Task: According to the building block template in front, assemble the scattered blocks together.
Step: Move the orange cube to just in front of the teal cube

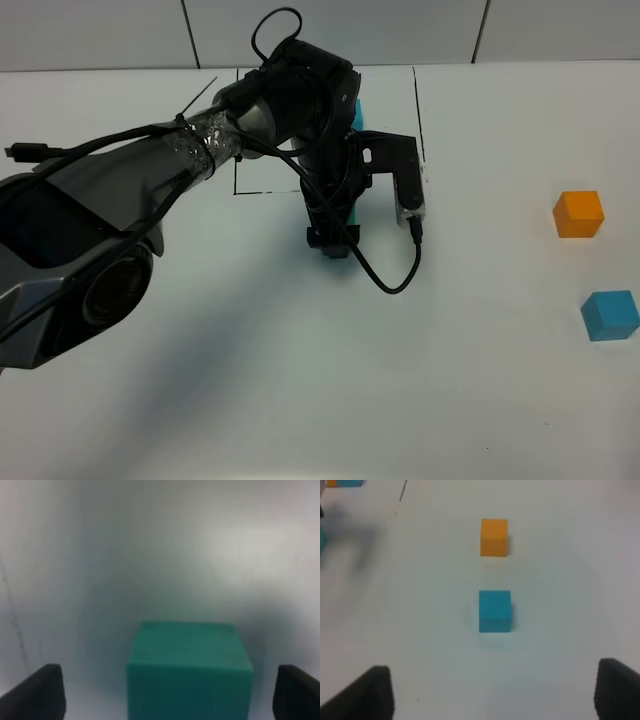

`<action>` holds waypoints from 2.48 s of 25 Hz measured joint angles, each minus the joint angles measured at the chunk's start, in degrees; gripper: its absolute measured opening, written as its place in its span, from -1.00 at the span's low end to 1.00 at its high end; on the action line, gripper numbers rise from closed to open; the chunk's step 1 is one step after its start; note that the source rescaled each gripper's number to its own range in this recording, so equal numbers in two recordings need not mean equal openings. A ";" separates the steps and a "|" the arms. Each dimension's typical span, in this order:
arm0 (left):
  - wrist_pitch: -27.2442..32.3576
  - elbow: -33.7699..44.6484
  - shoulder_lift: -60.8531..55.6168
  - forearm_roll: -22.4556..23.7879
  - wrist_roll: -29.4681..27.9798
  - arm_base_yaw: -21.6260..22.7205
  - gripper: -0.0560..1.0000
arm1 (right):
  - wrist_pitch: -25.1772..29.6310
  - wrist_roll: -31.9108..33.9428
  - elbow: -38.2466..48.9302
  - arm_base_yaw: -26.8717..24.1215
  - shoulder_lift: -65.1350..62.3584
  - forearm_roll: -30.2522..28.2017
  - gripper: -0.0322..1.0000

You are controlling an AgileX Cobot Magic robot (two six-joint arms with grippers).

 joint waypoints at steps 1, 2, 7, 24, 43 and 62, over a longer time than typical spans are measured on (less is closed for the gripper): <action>0.22 0.00 -0.79 0.00 -0.75 0.00 0.78 | 0.00 0.00 0.00 0.00 0.00 0.00 0.35; 0.81 0.00 -1.46 0.00 -1.88 -0.06 0.79 | 0.00 0.00 0.00 0.00 0.00 0.00 0.35; 4.75 0.00 -4.58 0.00 -7.08 -0.06 0.79 | 0.00 0.00 0.00 0.00 0.00 0.00 0.35; 7.32 0.00 -11.62 6.95 -27.98 3.00 0.78 | 0.00 0.00 0.00 0.00 0.00 0.03 0.35; 8.80 11.53 -25.87 -2.42 -40.17 20.61 0.62 | 0.00 0.00 0.00 0.00 0.00 0.44 0.35; -2.83 51.98 -69.09 4.03 -51.90 26.89 0.58 | 0.00 0.00 0.00 0.00 0.00 0.59 0.33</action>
